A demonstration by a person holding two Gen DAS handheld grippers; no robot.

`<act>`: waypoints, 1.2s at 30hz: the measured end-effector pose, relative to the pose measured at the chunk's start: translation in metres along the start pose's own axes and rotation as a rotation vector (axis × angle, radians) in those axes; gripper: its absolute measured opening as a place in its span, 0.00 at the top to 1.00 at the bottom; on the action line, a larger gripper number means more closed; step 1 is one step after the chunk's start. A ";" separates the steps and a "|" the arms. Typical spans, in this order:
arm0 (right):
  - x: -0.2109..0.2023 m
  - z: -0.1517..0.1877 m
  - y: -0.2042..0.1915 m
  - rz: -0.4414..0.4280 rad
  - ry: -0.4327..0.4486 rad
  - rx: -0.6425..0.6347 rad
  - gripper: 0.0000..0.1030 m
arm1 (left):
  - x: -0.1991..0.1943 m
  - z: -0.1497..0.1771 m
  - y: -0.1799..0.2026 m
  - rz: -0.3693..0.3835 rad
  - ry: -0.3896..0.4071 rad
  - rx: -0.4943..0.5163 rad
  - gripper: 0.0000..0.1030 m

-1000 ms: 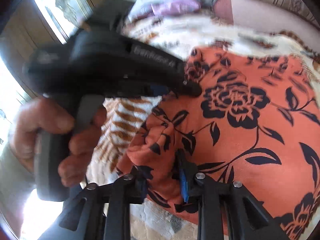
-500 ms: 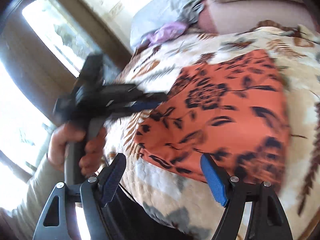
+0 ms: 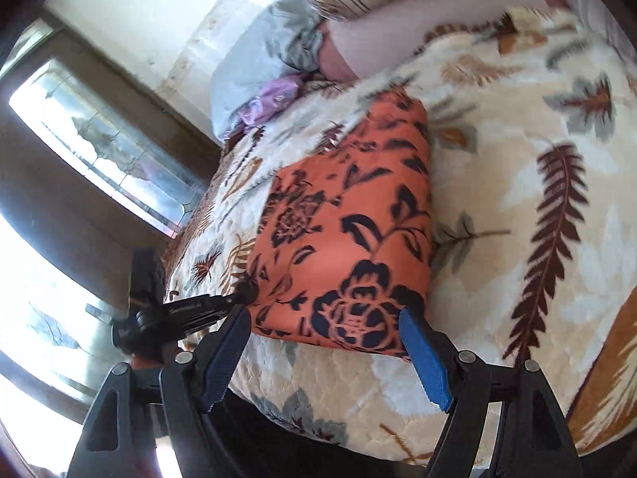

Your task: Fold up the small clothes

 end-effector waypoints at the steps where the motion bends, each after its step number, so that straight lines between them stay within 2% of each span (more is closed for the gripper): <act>1: 0.001 -0.003 0.007 -0.032 -0.008 0.042 0.23 | -0.004 -0.001 0.003 -0.021 0.009 0.016 0.91; 4: -0.001 -0.014 0.038 -0.098 0.015 0.191 0.18 | -0.006 0.001 0.009 -0.101 0.005 0.096 0.90; 8: 0.014 -0.027 0.081 -0.196 -0.006 0.420 0.18 | -0.009 0.003 0.013 -0.152 0.004 0.120 0.86; 12: 0.044 -0.039 0.080 -0.295 -0.073 0.469 0.18 | -0.024 0.003 0.028 -0.233 0.034 0.170 0.83; 13: 0.051 -0.039 0.079 -0.284 -0.093 0.466 0.20 | -0.033 0.002 0.035 -0.251 0.050 0.182 0.81; 15: 0.063 -0.036 0.076 -0.215 -0.123 0.420 0.39 | -0.056 -0.005 0.059 -0.235 0.128 0.209 0.76; 16: 0.069 -0.036 0.074 -0.179 -0.132 0.388 0.44 | -0.064 -0.008 0.072 -0.213 0.170 0.226 0.62; 17: 0.070 -0.035 0.071 -0.148 -0.132 0.351 0.49 | -0.071 -0.012 0.087 -0.198 0.210 0.248 0.54; 18: 0.070 -0.035 0.070 -0.118 -0.131 0.320 0.53 | -0.073 -0.016 0.103 -0.184 0.244 0.285 0.41; 20: 0.067 -0.038 0.062 -0.033 -0.123 0.222 0.63 | -0.059 -0.023 0.124 -0.180 0.263 0.367 0.38; 22: 0.065 -0.038 0.046 0.085 -0.112 0.079 0.64 | -0.022 -0.028 0.119 -0.246 0.192 0.381 0.39; 23: 0.066 -0.037 0.041 0.132 -0.111 0.017 0.65 | 0.001 -0.027 0.108 -0.299 0.131 0.369 0.41; 24: 0.067 -0.035 0.042 0.162 -0.115 -0.021 0.65 | 0.028 -0.024 0.086 -0.362 0.049 0.333 0.57; 25: 0.070 -0.033 0.045 0.169 -0.133 -0.027 0.62 | 0.043 -0.022 0.071 -0.392 0.021 0.310 0.59; 26: 0.070 -0.031 0.050 0.149 -0.149 0.001 0.46 | 0.042 -0.023 0.068 -0.383 0.073 0.317 0.58; 28: 0.061 -0.036 0.062 0.058 -0.147 0.100 0.36 | 0.036 -0.023 0.071 -0.377 0.077 0.326 0.58; 31: 0.047 -0.059 0.072 -0.036 -0.091 0.208 0.32 | 0.036 -0.024 0.067 -0.354 0.074 0.321 0.58; 34: 0.060 -0.090 0.087 -0.143 -0.071 0.359 0.28 | 0.036 -0.024 0.066 -0.349 0.086 0.314 0.58; 35: 0.071 -0.095 0.085 -0.196 -0.104 0.354 0.27 | 0.036 -0.025 0.066 -0.352 0.090 0.317 0.58; 36: 0.088 -0.098 0.088 -0.196 -0.142 0.381 0.27 | 0.037 -0.025 0.067 -0.353 0.094 0.318 0.58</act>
Point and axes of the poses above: each gripper's, at about its wrist camera, not at the fingertips, and x roughly the way its jaws point, y to its right, z to its underside, the point moved 7 cm from there along x, roughly the way its jaws point, and after that the axes turned 1 degree about z, right-handed, at the moved point
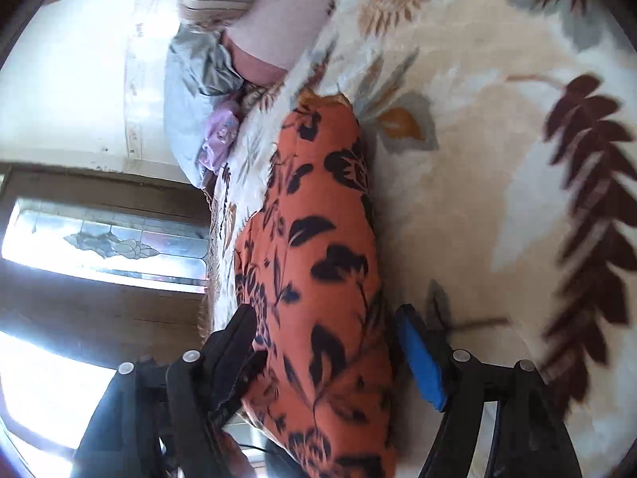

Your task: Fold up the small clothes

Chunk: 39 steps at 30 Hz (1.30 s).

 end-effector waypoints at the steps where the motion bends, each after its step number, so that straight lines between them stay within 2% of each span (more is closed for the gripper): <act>1: 0.013 -0.002 0.002 0.031 -0.036 -0.002 0.40 | 0.000 0.000 0.000 0.002 0.003 -0.001 0.58; 2: 0.020 -0.002 -0.004 0.075 -0.053 -0.050 0.64 | -0.004 0.002 0.001 0.007 0.002 -0.002 0.58; 4: 0.017 0.004 -0.033 0.239 0.003 -0.251 0.67 | -0.005 0.003 -0.002 0.027 0.005 -0.018 0.58; 6: 0.012 0.015 -0.062 0.360 0.064 -0.427 0.67 | -0.004 0.004 -0.004 0.038 0.009 -0.030 0.58; 8: 0.018 0.016 -0.061 0.440 0.047 -0.487 0.66 | -0.004 0.003 -0.004 0.051 0.012 -0.031 0.58; 9: 0.022 0.013 -0.048 0.446 0.019 -0.446 0.63 | -0.004 0.003 -0.004 0.059 0.012 -0.031 0.58; 10: 0.017 0.010 -0.036 0.417 0.025 -0.372 0.51 | -0.004 0.003 -0.004 0.062 0.013 -0.030 0.58; 11: 0.011 0.003 -0.028 0.374 0.045 -0.288 0.34 | -0.004 0.003 -0.005 0.066 0.014 -0.031 0.58; 14: -0.008 -0.013 -0.028 0.261 0.105 -0.191 0.31 | -0.004 0.003 -0.005 0.075 0.018 -0.035 0.58; 16: -0.004 -0.025 -0.027 0.175 0.090 -0.121 0.27 | -0.003 0.003 -0.005 0.070 0.020 -0.031 0.58; 18: 0.017 -0.035 -0.014 0.140 0.022 -0.040 0.28 | -0.003 0.003 -0.005 0.073 0.024 -0.035 0.58; 19: 0.039 -0.037 -0.010 0.168 -0.021 -0.018 0.60 | -0.003 0.004 -0.006 0.077 0.027 -0.033 0.58; 20: 0.043 -0.035 -0.012 0.198 -0.034 -0.045 0.66 | -0.003 0.005 -0.006 0.078 0.028 -0.028 0.58; 22: 0.038 -0.024 -0.050 0.352 0.037 -0.306 0.67 | -0.003 0.006 -0.008 0.086 0.031 -0.036 0.58; 24: 0.040 -0.013 -0.071 0.448 0.080 -0.473 0.65 | -0.001 0.006 -0.010 0.093 0.030 -0.051 0.58; 25: 0.044 -0.015 -0.068 0.470 0.073 -0.475 0.57 | -0.002 0.005 -0.009 0.091 0.028 -0.045 0.58; 26: 0.046 -0.019 -0.056 0.488 0.044 -0.418 0.39 | -0.003 0.005 -0.007 0.093 0.028 -0.037 0.58; 28: 0.032 -0.016 -0.043 0.432 0.048 -0.288 0.38 | -0.012 0.004 -0.008 0.098 0.026 -0.040 0.58; 30: 0.010 -0.012 -0.053 0.421 0.115 -0.329 0.38 | -0.034 0.003 -0.015 0.134 0.054 -0.096 0.54; 31: -0.002 -0.007 -0.064 0.389 0.150 -0.360 0.38 | -0.044 0.003 -0.019 0.150 0.083 -0.128 0.45; 32: -0.014 -0.001 -0.073 0.343 0.173 -0.372 0.32 | -0.053 0.005 -0.025 0.163 0.112 -0.154 0.44; 33: -0.021 0.006 -0.080 0.300 0.187 -0.380 0.28 | -0.052 0.011 -0.030 0.153 0.097 -0.161 0.45; 34: -0.023 0.014 -0.087 0.264 0.189 -0.402 0.23 | -0.040 0.021 -0.035 0.132 0.036 -0.170 0.70; 35: -0.022 0.025 -0.096 0.233 0.177 -0.441 0.22 | -0.020 0.038 -0.043 0.132 -0.060 -0.212 0.85; 37: -0.011 0.043 -0.102 0.220 0.137 -0.469 0.22 | -0.016 0.050 -0.056 0.236 -0.038 -0.310 0.86; 39: 0.008 0.057 -0.096 0.225 0.071 -0.477 0.22 | -0.030 0.049 -0.062 0.245 -0.041 -0.336 0.87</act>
Point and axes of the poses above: each gripper's, at about its wrist camera, not at the fingertips, and x roughly the way its jaws point, y to its right, z to its underside, the point moved 7 cm from there along x, roughly the way its jaws point, and after that the axes turned 1 degree about z, right-handed, at the moved point
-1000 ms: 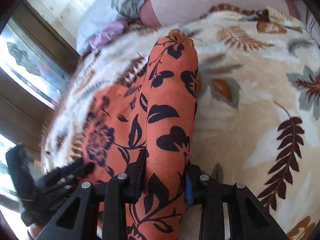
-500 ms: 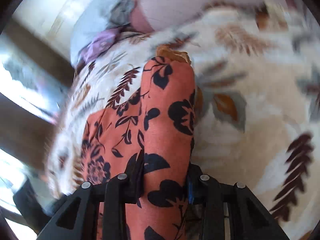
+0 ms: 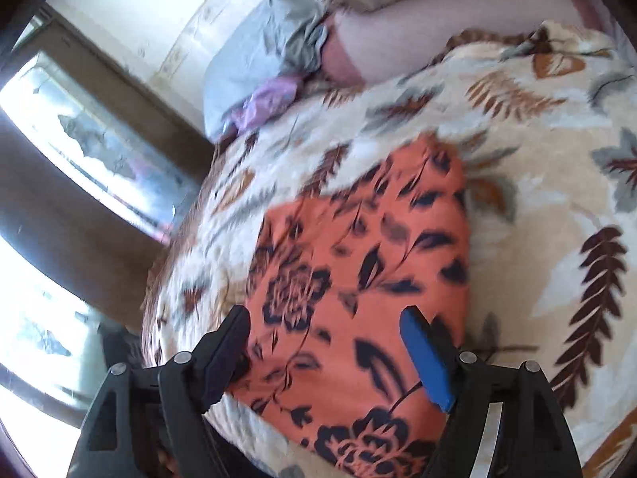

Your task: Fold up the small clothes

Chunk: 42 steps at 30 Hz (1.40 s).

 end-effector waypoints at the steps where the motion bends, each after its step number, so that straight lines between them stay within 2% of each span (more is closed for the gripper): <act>1: 0.007 0.006 0.003 0.008 -0.019 0.006 0.22 | -0.005 -0.001 0.001 -0.014 -0.002 0.010 0.87; 3: 0.015 0.014 0.008 0.004 -0.025 0.009 0.22 | -0.016 -0.008 0.011 -0.042 0.004 0.073 0.87; 4: 0.016 0.015 0.007 0.008 -0.023 0.005 0.22 | -0.021 -0.015 0.016 -0.050 0.026 0.088 0.79; 5: 0.017 0.014 0.005 0.004 -0.017 0.003 0.20 | -0.026 -0.025 0.021 -0.049 0.048 0.098 0.71; 6: 0.016 0.014 0.005 -0.007 -0.018 0.006 0.19 | -0.028 -0.038 0.030 -0.029 0.068 0.110 0.51; 7: 0.018 0.014 0.005 -0.014 -0.021 0.012 0.17 | -0.027 -0.052 0.037 -0.014 0.090 0.122 0.39; 9: 0.013 0.015 0.008 -0.016 -0.023 0.010 0.17 | -0.014 -0.082 0.049 -0.003 0.109 0.149 0.39; 11: 0.011 0.016 0.009 -0.016 -0.020 0.006 0.17 | 0.016 -0.103 0.059 -0.001 0.046 0.160 0.39; 12: 0.011 0.016 0.009 -0.018 -0.018 0.005 0.17 | 0.037 -0.109 0.061 -0.027 0.010 0.189 0.46; 13: 0.010 0.016 0.010 -0.023 -0.018 0.006 0.17 | 0.057 -0.112 0.055 -0.091 -0.032 0.206 0.89; 14: 0.008 0.017 0.011 -0.028 -0.019 0.008 0.17 | 0.080 -0.114 0.040 -0.139 -0.098 0.167 0.92; 17: 0.006 0.016 0.011 -0.060 -0.033 0.023 0.17 | 0.082 -0.126 0.010 -0.024 -0.076 -0.027 0.82; 19: 0.006 0.016 0.011 -0.068 -0.038 0.028 0.17 | 0.071 -0.125 0.009 -0.025 -0.039 -0.003 0.81; 22: 0.010 0.017 0.013 -0.051 -0.039 0.030 0.16 | 0.058 -0.112 0.001 -0.138 -0.036 0.067 0.82; 24: 0.007 0.018 0.011 -0.047 -0.030 0.036 0.16 | 0.043 -0.102 -0.001 -0.109 -0.022 0.057 0.78; 25: 0.003 0.018 0.011 -0.051 -0.022 0.050 0.16 | 0.034 -0.096 0.001 -0.089 -0.009 0.049 0.67; 26: -0.003 0.019 0.009 -0.058 -0.013 0.066 0.16 | 0.023 -0.089 0.004 -0.081 0.017 0.049 0.60; 27: -0.011 0.021 0.007 -0.072 -0.002 0.080 0.16 | 0.008 -0.080 0.011 -0.085 0.061 0.072 0.48; 30: -0.030 0.030 -0.003 -0.145 0.024 0.107 0.13 | -0.020 -0.054 0.036 -0.100 0.143 0.178 0.34; 31: -0.031 0.035 -0.005 -0.166 0.021 0.108 0.07 | -0.023 -0.044 0.043 -0.111 0.157 0.203 0.29; 32: -0.026 0.041 -0.003 -0.176 0.011 0.108 0.01 | -0.018 -0.036 0.047 -0.134 0.151 0.227 0.27; 34: -0.004 0.058 0.015 -0.105 -0.081 0.146 0.01 | -0.002 -0.020 0.038 -0.235 0.080 0.253 0.27; 35: -0.004 0.062 0.018 -0.113 -0.092 0.190 0.01 | 0.009 -0.013 0.029 -0.290 0.027 0.243 0.27; 36: -0.013 0.060 0.015 -0.138 -0.060 0.196 0.01 | 0.006 -0.007 0.023 -0.298 0.011 0.228 0.28; 38: -0.031 0.057 0.002 -0.169 -0.023 0.157 0.01 | -0.008 -0.002 0.021 -0.279 0.057 0.201 0.28; 39: -0.041 0.056 -0.003 -0.169 0.005 0.132 0.01 | -0.015 -0.002 0.022 -0.293 0.081 0.198 0.28; 42: -0.050 0.064 0.003 -0.129 0.026 0.130 0.01 | -0.030 0.001 0.029 -0.299 0.104 0.215 0.28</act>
Point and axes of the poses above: each gripper's, at about its wrist camera, not at the fingertips, and x roughly the way its jaws point, y to its right, z to its underside, the point moved 7 cm from there along x, roughly the way its jaws point, and after that the axes turned 1 degree about z, right-handed, at the moved point
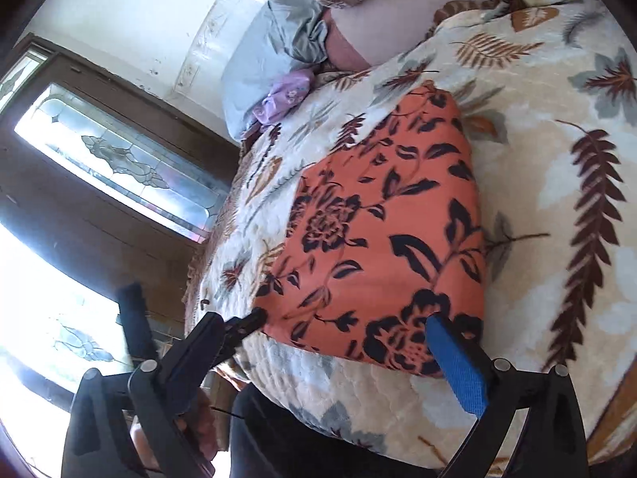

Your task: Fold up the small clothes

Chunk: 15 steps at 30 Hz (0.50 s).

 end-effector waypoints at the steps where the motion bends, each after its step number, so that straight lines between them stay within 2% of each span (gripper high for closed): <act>1: 0.000 0.005 0.006 0.006 -0.010 0.027 0.01 | -0.004 -0.001 0.002 -0.004 0.010 0.006 0.28; 4: 0.000 0.015 0.017 0.014 -0.027 0.072 0.01 | -0.016 0.001 0.012 -0.005 0.025 0.030 0.28; 7: -0.008 0.013 0.012 0.003 -0.006 0.051 0.01 | -0.021 0.003 0.016 -0.008 0.027 0.044 0.28; 11: -0.025 -0.001 0.010 -0.008 0.070 0.049 0.01 | -0.027 0.004 0.021 -0.012 0.032 0.053 0.28; 14: -0.030 -0.013 0.025 0.008 0.118 0.110 0.01 | -0.030 0.003 0.024 -0.021 0.037 0.060 0.28; 15: -0.029 -0.015 0.030 -0.013 0.114 0.130 0.01 | -0.030 0.003 0.025 -0.024 0.037 0.063 0.28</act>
Point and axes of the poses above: each gripper's, at about its wrist camera, not at the fingertips, and x roughly the way its jaws point, y to its right, z to its underside, the point moved 7 cm from there along x, roughly the way its jaws point, and after that the axes turned 1 degree about z, right-handed, at the moved point
